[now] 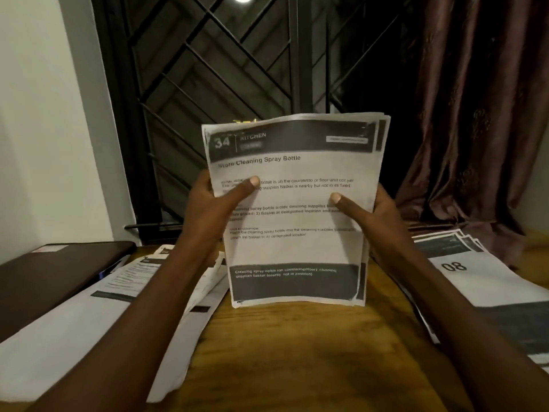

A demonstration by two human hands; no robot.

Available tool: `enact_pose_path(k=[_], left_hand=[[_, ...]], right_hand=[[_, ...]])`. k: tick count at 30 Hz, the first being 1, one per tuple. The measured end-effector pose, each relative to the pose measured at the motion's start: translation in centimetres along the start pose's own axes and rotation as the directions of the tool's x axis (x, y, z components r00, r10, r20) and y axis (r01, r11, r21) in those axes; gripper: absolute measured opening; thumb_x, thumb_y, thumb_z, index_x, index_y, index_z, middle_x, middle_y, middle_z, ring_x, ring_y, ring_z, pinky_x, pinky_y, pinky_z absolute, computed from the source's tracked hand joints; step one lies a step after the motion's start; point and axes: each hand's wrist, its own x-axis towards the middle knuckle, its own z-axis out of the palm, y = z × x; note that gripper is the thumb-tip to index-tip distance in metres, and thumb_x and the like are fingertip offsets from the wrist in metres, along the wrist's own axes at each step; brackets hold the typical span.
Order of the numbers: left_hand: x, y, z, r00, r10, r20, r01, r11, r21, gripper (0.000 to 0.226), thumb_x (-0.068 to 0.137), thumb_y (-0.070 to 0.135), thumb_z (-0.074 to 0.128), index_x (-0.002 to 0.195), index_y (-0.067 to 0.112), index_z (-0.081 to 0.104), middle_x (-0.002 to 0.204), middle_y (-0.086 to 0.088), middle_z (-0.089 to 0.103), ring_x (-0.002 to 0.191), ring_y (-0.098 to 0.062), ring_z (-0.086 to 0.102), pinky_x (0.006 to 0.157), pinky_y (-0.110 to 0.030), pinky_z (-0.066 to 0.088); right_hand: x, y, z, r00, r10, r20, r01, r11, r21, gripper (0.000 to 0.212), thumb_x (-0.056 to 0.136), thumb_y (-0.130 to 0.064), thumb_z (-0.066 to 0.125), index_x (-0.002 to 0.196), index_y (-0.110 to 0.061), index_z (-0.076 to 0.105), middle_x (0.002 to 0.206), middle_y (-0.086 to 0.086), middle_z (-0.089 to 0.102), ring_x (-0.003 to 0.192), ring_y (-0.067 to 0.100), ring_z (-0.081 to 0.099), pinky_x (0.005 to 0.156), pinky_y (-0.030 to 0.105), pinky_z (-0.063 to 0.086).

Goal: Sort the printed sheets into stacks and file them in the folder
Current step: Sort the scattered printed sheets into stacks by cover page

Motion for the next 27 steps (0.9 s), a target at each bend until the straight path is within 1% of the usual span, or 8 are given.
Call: enact_pose_path(k=[5,9,13,16,18,20,23,27], left_hand=[[-0.4,-3.2,0.5,0.994,-0.113,0.006,0.113,0.994,0.008,0.02,0.084,0.014,0.071,0.101,0.023,0.067,0.093,0.004,0.076,0.089,-0.016,0.073,0.074,-0.031,0.059],[0.9,-2.0,-0.6,0.978,-0.21,0.008,0.21,0.973,-0.097,0.021,0.088,0.008,0.064,0.107,0.017,0.066,0.096,0.001,0.072,0.08,-0.01,0.072,0.066,-0.026,0.059],[1.1,-1.4,-4.7,0.833,-0.401,0.381,0.507,0.829,-0.237,0.046,0.081,0.009,0.064,0.127,0.014,0.059,0.123,-0.012,0.066,0.112,-0.032,0.064,0.084,-0.045,0.057],[-0.1,-3.8,-8.0,0.722,-0.48,0.498,0.637,0.742,-0.208,0.072,0.068,0.002,0.083,0.133,0.011,0.055,0.133,-0.018,0.058,0.119,-0.037,0.058,0.092,-0.054,0.051],[-1.0,-5.7,-9.4,0.674,-0.543,0.501,0.707,0.67,-0.226,0.055,0.08,-0.003,0.068,0.133,0.008,0.054,0.133,-0.021,0.057,0.118,-0.042,0.058,0.092,-0.058,0.048],[-1.8,-7.0,-10.0,0.639,-0.575,0.51,0.746,0.626,-0.229,0.049,0.087,-0.007,0.056,0.134,0.007,0.053,0.134,-0.023,0.056,0.119,-0.043,0.056,0.092,-0.059,0.048],[-2.3,-8.1,-10.2,0.676,-0.554,0.485,0.719,0.641,-0.27,0.076,0.066,-0.007,0.08,0.134,0.008,0.052,0.135,-0.023,0.055,0.123,-0.043,0.053,0.097,-0.061,0.043],[-2.6,-8.6,-10.5,0.746,-0.556,0.367,0.66,0.692,-0.294,0.099,0.041,0.0,0.095,0.131,0.008,0.055,0.131,-0.022,0.058,0.118,-0.043,0.058,0.092,-0.062,0.046]], right_hand=[[0.0,1.7,0.2,0.987,0.119,0.109,-0.11,0.991,-0.077,0.039,0.09,-0.043,0.054,0.128,-0.034,0.049,0.122,-0.009,0.064,0.11,0.011,0.062,0.099,0.042,0.048],[0.6,0.7,0.2,0.982,0.178,0.055,-0.182,0.981,0.067,0.028,0.097,-0.026,0.049,0.124,-0.022,0.055,0.116,0.001,0.067,0.101,0.02,0.067,0.084,0.038,0.056],[0.8,0.3,0.2,0.93,0.34,0.137,-0.353,0.931,0.087,0.026,0.095,-0.012,0.052,0.119,-0.011,0.062,0.102,0.008,0.073,0.089,0.026,0.07,0.073,0.038,0.058],[-0.3,1.6,1.6,0.814,0.529,0.239,-0.546,0.838,0.002,0.021,0.091,-0.006,0.056,0.111,-0.005,0.064,0.096,0.009,0.074,0.084,0.022,0.07,0.077,0.036,0.057],[-1.0,2.5,2.4,0.737,0.604,0.305,-0.628,0.778,-0.025,0.02,0.094,-0.01,0.055,0.111,-0.008,0.065,0.104,0.008,0.073,0.093,0.021,0.07,0.079,0.034,0.057],[-1.4,3.3,2.9,0.736,0.614,0.284,-0.624,0.779,-0.067,0.02,0.095,-0.011,0.054,0.112,-0.01,0.066,0.107,0.008,0.072,0.098,0.024,0.069,0.079,0.034,0.056],[-2.0,4.5,3.5,0.794,0.592,0.142,-0.583,0.806,-0.1,0.023,0.086,-0.01,0.067,0.108,-0.003,0.067,0.105,0.014,0.072,0.093,0.028,0.07,0.079,0.038,0.058],[-2.1,5.0,3.1,0.841,0.528,0.12,-0.529,0.848,-0.029,0.023,0.083,-0.02,0.071,0.104,-0.01,0.069,0.099,0.009,0.074,0.088,0.027,0.072,0.078,0.042,0.059]])
